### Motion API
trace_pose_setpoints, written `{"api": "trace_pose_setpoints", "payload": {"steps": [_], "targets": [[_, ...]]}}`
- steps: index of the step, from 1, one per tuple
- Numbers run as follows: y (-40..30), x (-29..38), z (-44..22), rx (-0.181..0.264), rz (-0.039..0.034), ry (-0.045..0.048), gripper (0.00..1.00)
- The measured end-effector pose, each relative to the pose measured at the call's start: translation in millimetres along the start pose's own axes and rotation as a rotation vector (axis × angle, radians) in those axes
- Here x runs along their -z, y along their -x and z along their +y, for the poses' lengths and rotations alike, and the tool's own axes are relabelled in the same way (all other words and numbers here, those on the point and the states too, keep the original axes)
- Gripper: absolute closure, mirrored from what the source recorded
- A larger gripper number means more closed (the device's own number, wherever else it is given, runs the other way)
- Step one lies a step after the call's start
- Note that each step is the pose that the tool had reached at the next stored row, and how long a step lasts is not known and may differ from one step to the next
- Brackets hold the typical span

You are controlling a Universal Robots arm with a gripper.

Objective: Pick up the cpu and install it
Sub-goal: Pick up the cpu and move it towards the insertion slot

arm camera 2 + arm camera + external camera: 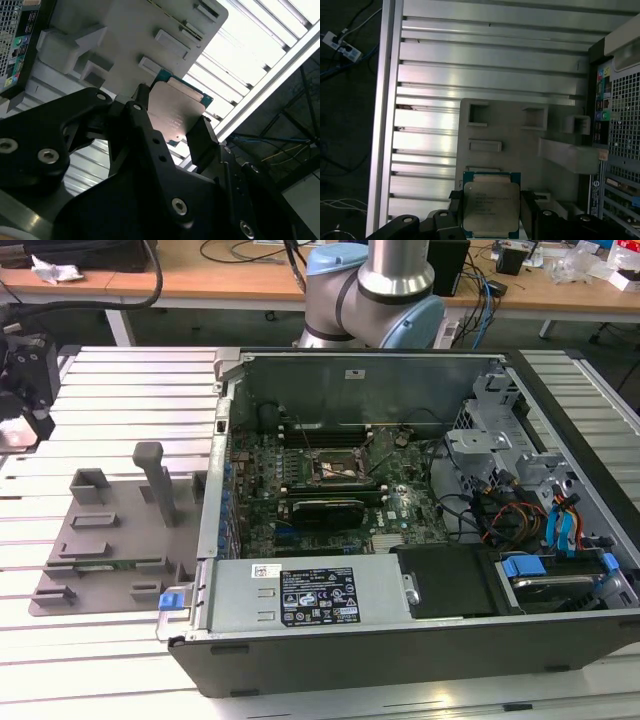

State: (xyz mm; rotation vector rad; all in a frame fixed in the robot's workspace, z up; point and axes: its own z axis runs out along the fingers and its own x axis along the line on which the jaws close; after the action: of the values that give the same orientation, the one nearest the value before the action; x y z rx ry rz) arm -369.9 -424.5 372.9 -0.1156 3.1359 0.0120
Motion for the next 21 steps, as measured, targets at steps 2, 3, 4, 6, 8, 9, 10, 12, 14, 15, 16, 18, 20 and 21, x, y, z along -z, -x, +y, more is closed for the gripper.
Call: {"api": "trace_pose_setpoints", "payload": {"steps": [2,3,4,6,8,9,10,12,14,15,16,18,20,21], "targets": [[0.0,2.9,0.5,0.0,0.0,0.0,0.45],[0.1,4.6,0.9,0.0,0.0,0.0,0.45],[0.1,7.0,1.5,0.0,0.0,0.0,0.45],[0.3,9.4,3.8,0.0,0.0001,0.0001,0.45],[0.4,11.7,5.0,0.0,-0.0001,0.0002,0.45],[0.5,14.5,6.6,0.0,-0.0001,0.0001,0.45],[0.7,17.9,8.6,0.0,0.0,0.0001,0.45],[1.0,22.7,13.1,0.0,0.0,0.0001,0.45],[1.2,27.4,15.4,0.0,0.0001,0.0001,0.45],[1.3,27.9,15.8,0.0,-0.0002,0.0002,0.45],[1.3,27.9,15.8,0.0,-0.0001,0.0002,0.45],[1.4,28.0,16.0,0.0,0.0,0.0001,0.45],[6.1,28.0,15.7,0.0,0.0001,-0.0009,0.45],[9.2,28.0,15.6,0.0,0.0003,-0.0015,0.45]]}}
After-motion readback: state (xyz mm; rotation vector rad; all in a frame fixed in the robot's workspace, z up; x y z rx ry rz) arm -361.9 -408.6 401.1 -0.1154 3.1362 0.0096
